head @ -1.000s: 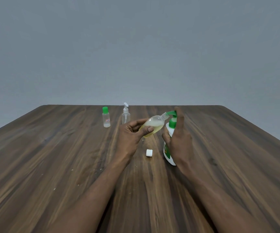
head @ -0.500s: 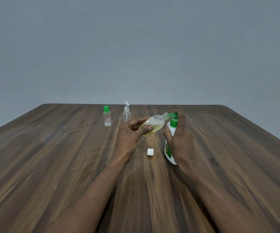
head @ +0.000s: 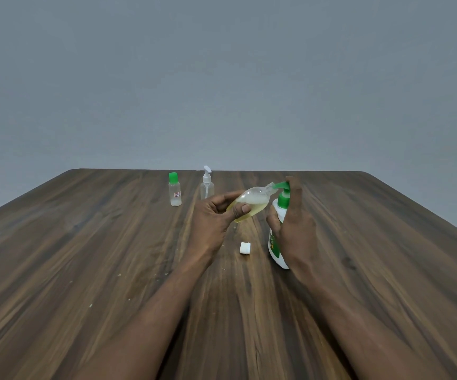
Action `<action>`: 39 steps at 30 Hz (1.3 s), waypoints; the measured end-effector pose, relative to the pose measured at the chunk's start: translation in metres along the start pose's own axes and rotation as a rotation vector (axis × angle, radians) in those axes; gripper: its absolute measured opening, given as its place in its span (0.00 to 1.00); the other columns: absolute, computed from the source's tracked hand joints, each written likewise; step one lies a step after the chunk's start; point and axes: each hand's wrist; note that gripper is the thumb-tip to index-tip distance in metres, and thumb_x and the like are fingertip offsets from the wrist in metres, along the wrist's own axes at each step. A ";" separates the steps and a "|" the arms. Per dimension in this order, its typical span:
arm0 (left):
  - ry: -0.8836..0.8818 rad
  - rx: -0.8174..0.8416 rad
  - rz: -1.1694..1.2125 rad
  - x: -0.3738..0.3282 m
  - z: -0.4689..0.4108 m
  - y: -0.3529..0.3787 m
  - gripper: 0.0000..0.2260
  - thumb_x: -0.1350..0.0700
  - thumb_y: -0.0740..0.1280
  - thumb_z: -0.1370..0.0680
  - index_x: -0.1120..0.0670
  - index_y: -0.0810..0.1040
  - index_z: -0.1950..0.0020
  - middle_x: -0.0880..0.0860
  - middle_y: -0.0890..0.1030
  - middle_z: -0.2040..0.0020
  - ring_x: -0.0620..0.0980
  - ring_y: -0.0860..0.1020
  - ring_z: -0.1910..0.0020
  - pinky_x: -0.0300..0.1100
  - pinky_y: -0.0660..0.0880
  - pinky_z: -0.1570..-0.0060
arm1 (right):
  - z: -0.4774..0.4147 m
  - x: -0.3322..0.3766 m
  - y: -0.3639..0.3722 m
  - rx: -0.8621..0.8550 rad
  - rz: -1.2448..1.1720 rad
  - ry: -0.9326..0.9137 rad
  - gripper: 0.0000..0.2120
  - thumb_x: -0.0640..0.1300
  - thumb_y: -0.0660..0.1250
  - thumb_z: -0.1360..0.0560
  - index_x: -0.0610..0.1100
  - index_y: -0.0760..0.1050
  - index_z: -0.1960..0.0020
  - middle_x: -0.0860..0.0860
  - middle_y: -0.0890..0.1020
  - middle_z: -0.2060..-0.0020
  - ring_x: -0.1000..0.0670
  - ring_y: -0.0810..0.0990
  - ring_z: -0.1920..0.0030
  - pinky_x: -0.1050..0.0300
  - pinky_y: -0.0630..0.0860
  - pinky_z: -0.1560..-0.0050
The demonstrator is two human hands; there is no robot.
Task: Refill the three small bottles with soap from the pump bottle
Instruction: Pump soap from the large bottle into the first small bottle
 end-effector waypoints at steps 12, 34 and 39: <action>-0.008 0.008 0.023 0.003 0.000 0.001 0.13 0.55 0.78 0.30 0.49 0.87 0.46 0.53 0.88 0.47 0.51 0.86 0.46 0.38 0.81 0.51 | 0.002 -0.002 0.002 -0.016 0.007 0.006 0.32 0.46 0.66 0.20 0.48 0.56 0.21 0.45 0.81 0.42 0.43 0.81 0.49 0.54 0.73 0.53; -0.015 -0.018 -0.007 0.002 0.001 0.003 0.15 0.53 0.78 0.32 0.50 0.86 0.46 0.52 0.88 0.49 0.49 0.86 0.47 0.37 0.81 0.53 | 0.002 0.001 0.000 -0.014 0.014 -0.001 0.32 0.50 0.65 0.20 0.48 0.55 0.21 0.45 0.81 0.46 0.43 0.81 0.54 0.54 0.72 0.57; -0.015 -0.021 -0.011 0.001 0.002 0.003 0.16 0.53 0.78 0.32 0.51 0.86 0.45 0.52 0.88 0.49 0.49 0.86 0.47 0.36 0.80 0.53 | 0.001 0.000 0.002 -0.028 0.013 0.000 0.30 0.48 0.65 0.20 0.47 0.57 0.22 0.45 0.82 0.48 0.43 0.81 0.55 0.55 0.71 0.58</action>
Point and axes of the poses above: each hand's wrist, its own z-axis away from the middle knuckle, its own y-axis out of the palm, x = y × z
